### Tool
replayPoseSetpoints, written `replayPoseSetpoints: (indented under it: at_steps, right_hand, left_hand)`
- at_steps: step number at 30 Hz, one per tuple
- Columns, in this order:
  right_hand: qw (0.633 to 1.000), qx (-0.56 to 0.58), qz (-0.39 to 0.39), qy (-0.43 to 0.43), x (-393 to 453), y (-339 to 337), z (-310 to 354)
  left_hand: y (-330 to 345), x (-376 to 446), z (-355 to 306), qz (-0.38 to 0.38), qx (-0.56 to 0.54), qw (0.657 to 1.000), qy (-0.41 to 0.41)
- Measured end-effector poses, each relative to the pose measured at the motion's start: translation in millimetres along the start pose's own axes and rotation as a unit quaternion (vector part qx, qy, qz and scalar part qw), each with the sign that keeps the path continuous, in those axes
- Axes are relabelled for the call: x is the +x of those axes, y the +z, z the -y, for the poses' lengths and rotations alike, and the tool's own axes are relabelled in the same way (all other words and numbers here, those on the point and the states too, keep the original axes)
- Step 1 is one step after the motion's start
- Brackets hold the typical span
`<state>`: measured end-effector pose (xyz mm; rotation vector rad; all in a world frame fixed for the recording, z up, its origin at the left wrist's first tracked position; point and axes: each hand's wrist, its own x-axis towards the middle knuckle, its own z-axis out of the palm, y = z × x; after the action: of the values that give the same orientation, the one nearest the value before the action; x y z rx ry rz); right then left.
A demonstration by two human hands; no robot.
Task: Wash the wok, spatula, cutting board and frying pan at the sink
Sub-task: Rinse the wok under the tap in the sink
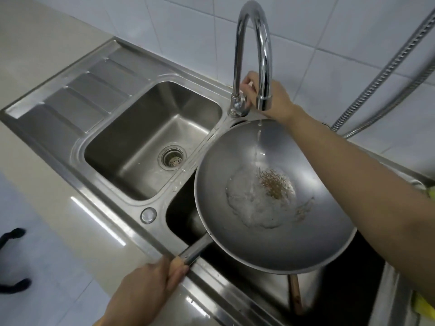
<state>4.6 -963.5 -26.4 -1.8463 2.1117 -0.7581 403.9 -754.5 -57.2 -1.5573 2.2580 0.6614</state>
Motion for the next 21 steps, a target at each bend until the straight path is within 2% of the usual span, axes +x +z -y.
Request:
replayPoseSetpoints:
  at_steps: [3, 5, 8, 10, 11, 13, 15, 16, 18, 21]
  right_hand:
    - [0.995, 0.046, 0.018, 0.083, -8.1, 1.7, 1.6]
    - [0.987, 0.070, -0.005, 0.146, -30.9, 9.2, 5.2]
    - [0.971, 0.136, -0.067, 0.186, -114.8, 7.6, 21.2]
    - [0.950, 0.229, -0.076, 0.200, -191.4, 5.4, 39.0]
    - [0.936, 0.282, -0.052, 0.206, -231.2, 3.8, 50.6]
    - [0.912, 0.337, 0.049, 0.227, -302.3, 7.1, 69.0]
    - [0.905, 0.308, 0.118, 0.267, -362.0, 19.8, 77.0]
    - [0.904, 0.292, 0.108, 0.295, -385.5, 27.3, 77.6]
    - [0.890, 0.280, 0.026, 0.359, -419.1, 41.1, 75.2]
    - [0.831, 0.330, -0.067, 0.443, -427.4, 52.1, 76.6]
  left_hand:
    - [0.3, -0.5, 0.1, -0.013, 0.006, 1.000, 0.016]
    - [-1.1, -2.3, -1.4, -0.025, 0.016, 0.999, 0.028]
    - [-4.9, -5.9, -5.8, -0.031, 0.034, 0.998, 0.046]
    - [-5.8, -8.1, -5.0, -0.044, 0.032, 0.997, 0.053]
    - [-5.4, -8.3, -4.7, -0.046, 0.028, 0.997, 0.053]
    - [-4.4, -8.4, -4.5, -0.040, 0.013, 0.998, 0.046]
    - [-4.0, -8.4, -4.8, -0.028, 0.013, 0.999, 0.037]
    - [-3.8, -8.7, -4.9, -0.025, 0.016, 0.999, 0.035]
    - [-3.5, -8.1, -4.7, -0.022, 0.022, 0.999, 0.031]
    - [-4.7, -11.0, -6.9, -0.015, 0.021, 0.999, 0.024]
